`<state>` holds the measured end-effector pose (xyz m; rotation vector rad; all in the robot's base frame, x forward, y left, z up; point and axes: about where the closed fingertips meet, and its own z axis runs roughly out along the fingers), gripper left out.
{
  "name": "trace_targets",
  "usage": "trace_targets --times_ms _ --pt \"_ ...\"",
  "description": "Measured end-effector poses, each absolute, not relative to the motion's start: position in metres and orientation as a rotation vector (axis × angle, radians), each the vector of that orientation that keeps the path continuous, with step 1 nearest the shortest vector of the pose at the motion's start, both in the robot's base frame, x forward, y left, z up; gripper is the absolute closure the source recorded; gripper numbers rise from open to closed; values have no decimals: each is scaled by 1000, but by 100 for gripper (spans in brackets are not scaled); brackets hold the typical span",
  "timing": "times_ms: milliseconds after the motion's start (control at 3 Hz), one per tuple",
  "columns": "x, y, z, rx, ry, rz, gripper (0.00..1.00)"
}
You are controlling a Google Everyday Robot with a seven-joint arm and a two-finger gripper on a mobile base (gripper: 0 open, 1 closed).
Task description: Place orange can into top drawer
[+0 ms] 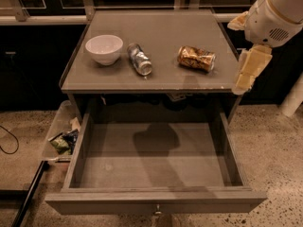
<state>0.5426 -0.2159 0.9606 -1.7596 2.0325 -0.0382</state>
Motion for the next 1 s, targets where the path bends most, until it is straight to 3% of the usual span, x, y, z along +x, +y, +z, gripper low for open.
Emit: trace_targets --times_ms 1000 --pt "532 -208 975 -1729 1911 68 0"
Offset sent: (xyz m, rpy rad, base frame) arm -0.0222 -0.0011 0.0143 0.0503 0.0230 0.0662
